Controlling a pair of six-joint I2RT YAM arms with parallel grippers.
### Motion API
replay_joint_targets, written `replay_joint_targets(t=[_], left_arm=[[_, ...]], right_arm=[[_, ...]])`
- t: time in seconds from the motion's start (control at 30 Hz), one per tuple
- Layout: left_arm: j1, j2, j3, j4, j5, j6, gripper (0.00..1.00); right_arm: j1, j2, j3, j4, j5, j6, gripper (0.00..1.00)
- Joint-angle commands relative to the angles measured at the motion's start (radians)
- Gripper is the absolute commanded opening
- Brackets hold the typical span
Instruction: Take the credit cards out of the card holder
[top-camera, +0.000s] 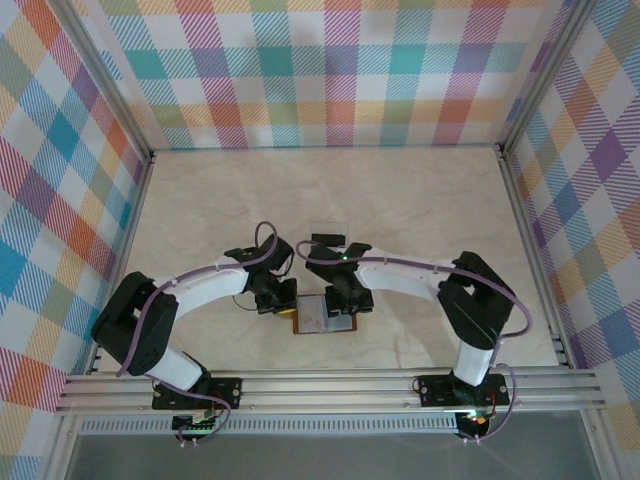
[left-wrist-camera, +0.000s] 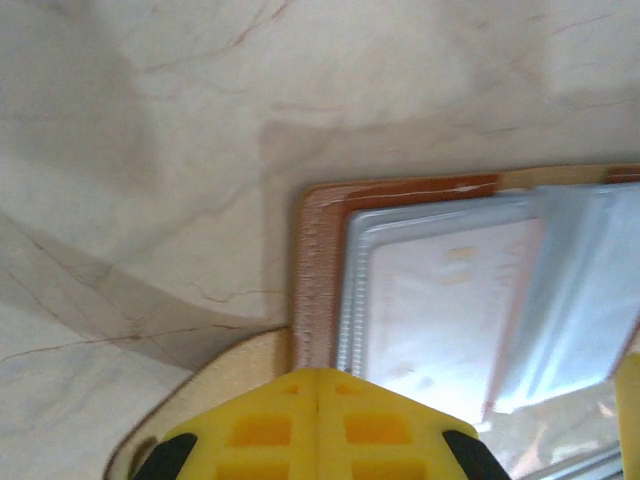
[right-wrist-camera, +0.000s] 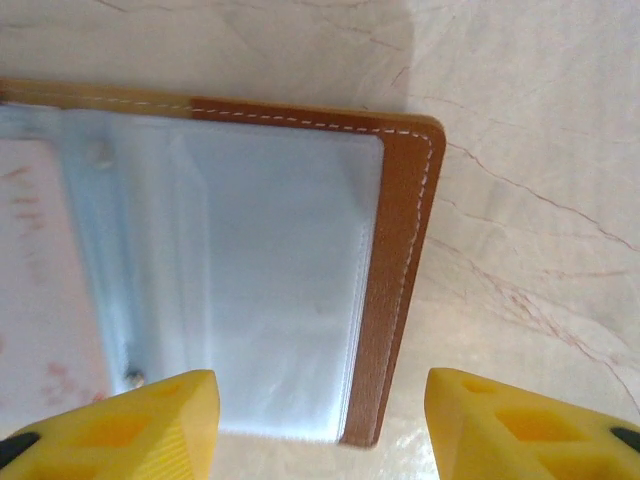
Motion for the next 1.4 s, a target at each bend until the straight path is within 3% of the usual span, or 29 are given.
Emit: replay_joint_targets(t=[0.0,0.27,0.43,0.87,1.37], left_arm=[[-0.012,-0.028,0.038,-0.038,-0.002,-0.011,0.06],[-0.03,0.035,0.01,0.078,0.074,-0.063,0.05],[-0.037,0.068,0.004,0.114,0.098,-0.073,0.04],[-0.039,0.113,-0.023,0.09,0.046,-0.055,0.04],[-0.039,0.093,-0.021,0.051,0.02,-0.043,0.04]], right_arm=[[-0.011,-0.071,-0.023,0.038,-0.055,0.02,0.56],[-0.053,-0.098,-0.148,0.363,-0.321,0.067,0.34],[-0.082,-0.07,-0.188,0.474,-0.405,0.074,0.21],[-0.105,0.026,-0.215,0.59,-0.487,0.074,0.22],[-0.106,0.025,-0.201,0.447,-0.363,0.033,0.24]])
